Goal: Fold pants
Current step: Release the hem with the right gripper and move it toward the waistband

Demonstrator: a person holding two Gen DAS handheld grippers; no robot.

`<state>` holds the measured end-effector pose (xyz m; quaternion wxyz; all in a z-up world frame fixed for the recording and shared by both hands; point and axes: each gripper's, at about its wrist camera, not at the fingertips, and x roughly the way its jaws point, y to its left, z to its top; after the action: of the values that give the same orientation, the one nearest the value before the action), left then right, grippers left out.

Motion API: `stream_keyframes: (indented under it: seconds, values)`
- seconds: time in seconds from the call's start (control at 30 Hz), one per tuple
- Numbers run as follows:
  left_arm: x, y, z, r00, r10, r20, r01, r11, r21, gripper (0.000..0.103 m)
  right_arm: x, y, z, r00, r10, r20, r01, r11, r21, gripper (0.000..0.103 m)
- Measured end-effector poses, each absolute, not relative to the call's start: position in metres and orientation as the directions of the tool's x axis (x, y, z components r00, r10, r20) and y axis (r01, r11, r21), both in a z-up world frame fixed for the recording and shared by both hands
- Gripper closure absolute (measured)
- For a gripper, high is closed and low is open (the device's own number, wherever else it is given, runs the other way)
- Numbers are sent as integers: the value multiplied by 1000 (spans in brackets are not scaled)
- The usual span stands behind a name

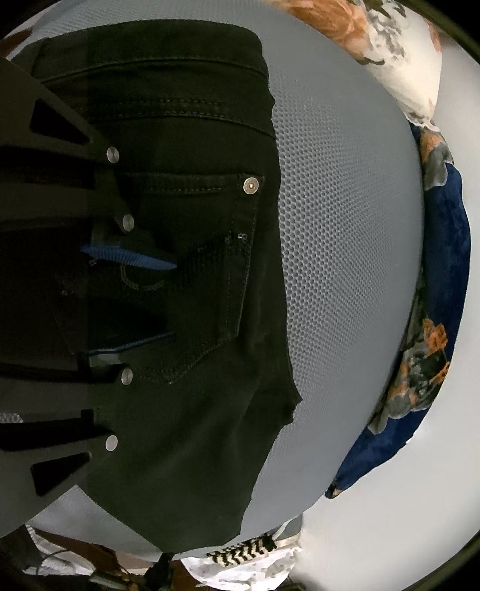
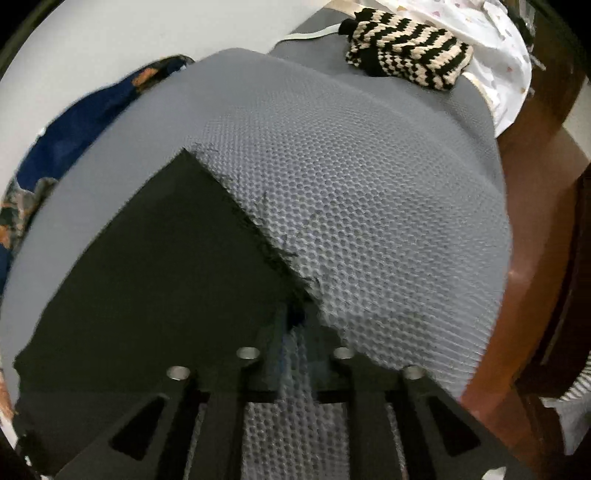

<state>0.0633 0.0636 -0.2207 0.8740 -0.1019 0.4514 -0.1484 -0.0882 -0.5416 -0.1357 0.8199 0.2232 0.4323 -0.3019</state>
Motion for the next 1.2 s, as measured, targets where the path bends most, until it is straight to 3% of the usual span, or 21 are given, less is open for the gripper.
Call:
stream_keyframes:
  seconds: [0.03, 0.27, 0.53, 0.8, 1.0, 1.2]
  values:
    - [62, 65, -220, 551, -358, -754, 165, 932, -322, 67, -89, -539, -132, 447, -301, -842, 683, 723, 104, 69]
    - [49, 57, -207, 595, -352, -722, 199, 935, -292, 63, -68, -481, -95, 527, -338, -780, 578, 815, 37, 68]
    - [48, 42, -198, 606, -366, -706, 252, 930, -266, 56, 22, -348, -87, 588, -17, -809, 151, 984, 89, 68]
    - [51, 56, -212, 581, -337, -741, 196, 941, -275, 56, 109, -202, -93, 450, 324, -832, -291, 934, 206, 67]
    - [49, 57, -214, 577, -349, -739, 205, 937, -282, 56, 157, -134, -107, 308, 386, -870, -458, 861, 220, 65]
    - [51, 60, -216, 565, -370, -738, 205, 929, -308, 56, 190, -109, -133, 202, 392, -897, -492, 833, 253, 63]
